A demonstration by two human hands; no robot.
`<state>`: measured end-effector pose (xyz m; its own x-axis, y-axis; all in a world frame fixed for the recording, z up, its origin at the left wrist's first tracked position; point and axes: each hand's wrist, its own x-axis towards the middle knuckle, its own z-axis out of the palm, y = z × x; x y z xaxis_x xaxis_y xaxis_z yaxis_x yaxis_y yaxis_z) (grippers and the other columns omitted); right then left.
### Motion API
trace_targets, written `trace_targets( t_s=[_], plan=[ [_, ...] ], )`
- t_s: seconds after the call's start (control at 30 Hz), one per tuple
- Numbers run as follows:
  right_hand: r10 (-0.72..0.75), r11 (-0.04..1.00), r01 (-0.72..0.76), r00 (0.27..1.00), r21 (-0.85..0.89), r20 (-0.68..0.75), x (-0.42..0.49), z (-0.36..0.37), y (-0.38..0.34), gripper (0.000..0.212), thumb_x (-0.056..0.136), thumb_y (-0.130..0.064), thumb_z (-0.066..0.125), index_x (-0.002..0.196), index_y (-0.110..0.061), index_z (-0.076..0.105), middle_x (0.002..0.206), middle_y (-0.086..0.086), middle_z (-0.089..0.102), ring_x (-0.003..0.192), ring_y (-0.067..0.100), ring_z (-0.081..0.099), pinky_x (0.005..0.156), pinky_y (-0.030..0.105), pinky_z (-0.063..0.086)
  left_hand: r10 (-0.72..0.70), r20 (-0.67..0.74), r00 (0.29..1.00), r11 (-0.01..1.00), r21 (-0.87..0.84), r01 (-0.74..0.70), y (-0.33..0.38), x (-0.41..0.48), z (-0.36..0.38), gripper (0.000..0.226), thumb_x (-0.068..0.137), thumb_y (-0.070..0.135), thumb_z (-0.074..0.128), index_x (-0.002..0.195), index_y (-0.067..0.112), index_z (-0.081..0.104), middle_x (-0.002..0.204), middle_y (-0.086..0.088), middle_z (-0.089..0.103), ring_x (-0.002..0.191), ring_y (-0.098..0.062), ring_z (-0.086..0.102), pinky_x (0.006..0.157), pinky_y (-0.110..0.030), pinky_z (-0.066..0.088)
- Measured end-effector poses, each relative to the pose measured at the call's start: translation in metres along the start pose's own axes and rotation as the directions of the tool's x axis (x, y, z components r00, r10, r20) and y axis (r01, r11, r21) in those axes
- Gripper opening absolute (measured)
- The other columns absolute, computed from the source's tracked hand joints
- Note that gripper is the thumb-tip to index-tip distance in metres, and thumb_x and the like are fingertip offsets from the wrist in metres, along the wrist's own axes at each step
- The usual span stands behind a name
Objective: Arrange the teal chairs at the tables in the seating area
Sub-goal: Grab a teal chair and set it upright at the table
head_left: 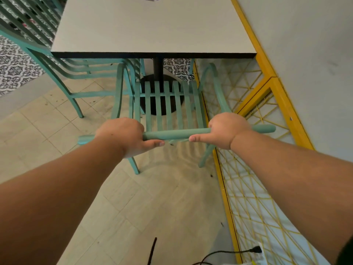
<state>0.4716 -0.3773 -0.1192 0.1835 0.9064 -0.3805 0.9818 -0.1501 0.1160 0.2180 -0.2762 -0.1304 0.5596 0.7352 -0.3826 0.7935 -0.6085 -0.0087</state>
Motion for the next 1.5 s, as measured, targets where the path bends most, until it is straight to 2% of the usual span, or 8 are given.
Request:
trace_targets(
  t_s=[0.37,0.63,0.9,1.03,1.13,1.23,1.33,1.5],
  plan=[
    [-0.031,0.999,0.03,0.999,-0.031,-0.021,0.02,-0.008,0.011,0.106,0.049,-0.108,0.004,0.064,-0.019,0.061,0.059,-0.002,0.054,0.055,0.018,0.058,0.048,0.029,0.044,0.007,-0.021,1.0,1.0,0.003,-0.007,-0.002,0.021,-0.009,0.088,0.063,0.105,0.025,0.071,0.027,0.065,0.067,0.003,0.068,0.057,-0.013,0.062,0.05,-0.029,0.056],
    [-0.017,1.0,0.017,0.997,0.0,-0.069,0.024,-0.007,0.016,0.106,0.065,-0.098,-0.007,0.065,-0.019,0.064,0.06,-0.001,0.057,0.056,0.019,0.06,0.047,0.03,0.044,0.056,-0.004,0.998,0.998,-0.016,-0.056,-0.005,0.023,-0.015,0.088,0.067,0.102,0.013,0.075,0.028,0.062,0.068,0.003,0.065,0.063,-0.016,0.065,0.056,-0.033,0.059],
    [0.063,0.998,-0.063,0.997,-0.005,-0.033,0.037,-0.007,0.021,0.104,0.055,-0.1,-0.01,0.063,-0.021,0.057,0.062,-0.003,0.058,0.06,0.019,0.058,0.051,0.032,0.043,0.112,0.039,0.993,0.99,-0.092,-0.108,-0.013,0.038,-0.015,0.089,0.077,0.09,0.0,0.08,0.029,0.064,0.071,0.004,0.065,0.065,-0.015,0.062,0.061,-0.039,0.059],
    [0.213,0.977,-0.213,0.977,-0.013,-0.016,0.036,-0.007,0.013,0.098,0.074,-0.097,0.0,0.078,-0.019,0.06,0.084,-0.001,0.06,0.093,0.026,0.053,0.082,0.045,0.043,0.188,0.158,0.969,0.971,-0.176,-0.16,-0.018,0.045,-0.025,0.095,0.075,0.086,-0.004,0.104,0.031,0.068,0.087,0.005,0.069,0.081,-0.014,0.064,0.078,-0.041,0.058],
    [0.356,0.912,-0.343,0.934,0.226,-0.019,0.024,-0.013,0.002,0.078,0.089,-0.082,0.026,0.114,-0.016,0.059,0.118,0.008,0.059,0.119,0.032,0.049,0.103,0.049,0.038,0.262,0.224,0.939,0.961,-0.15,-0.232,-0.017,0.049,-0.042,0.095,0.078,0.086,0.001,0.124,0.03,0.063,0.112,0.001,0.07,0.101,-0.02,0.065,0.091,-0.043,0.055],
    [0.472,0.832,-0.389,0.871,0.395,-0.135,0.002,-0.02,0.002,0.07,0.091,-0.07,0.042,0.13,-0.014,0.056,0.128,0.01,0.059,0.125,0.033,0.049,0.106,0.047,0.038,0.358,0.087,0.93,0.933,-0.063,-0.354,-0.013,0.07,-0.07,0.074,0.096,0.073,0.02,0.155,0.031,0.036,0.156,-0.002,0.048,0.14,-0.027,0.047,0.112,-0.049,0.042],
    [0.62,0.738,-0.509,0.771,0.444,-0.146,-0.026,-0.024,0.005,0.081,0.082,-0.072,0.041,0.137,-0.014,0.055,0.13,0.011,0.062,0.125,0.033,0.053,0.105,0.047,0.04,0.47,0.027,0.882,0.882,0.028,-0.471,0.0,0.09,-0.102,0.071,0.098,0.068,0.027,0.16,0.032,0.024,0.164,0.0,0.037,0.149,-0.026,0.036,0.118,-0.054,0.034],
    [0.717,0.635,-0.588,0.69,0.501,-0.099,-0.083,-0.021,0.001,0.084,0.085,-0.068,0.039,0.147,-0.013,0.048,0.142,0.013,0.057,0.136,0.033,0.046,0.112,0.046,0.033,0.6,-0.04,0.799,0.799,0.085,-0.596,0.049,0.093,-0.127,0.066,0.1,0.063,0.028,0.161,0.038,0.017,0.167,0.005,0.029,0.155,-0.024,0.022,0.122,-0.053,0.023]
  ],
)
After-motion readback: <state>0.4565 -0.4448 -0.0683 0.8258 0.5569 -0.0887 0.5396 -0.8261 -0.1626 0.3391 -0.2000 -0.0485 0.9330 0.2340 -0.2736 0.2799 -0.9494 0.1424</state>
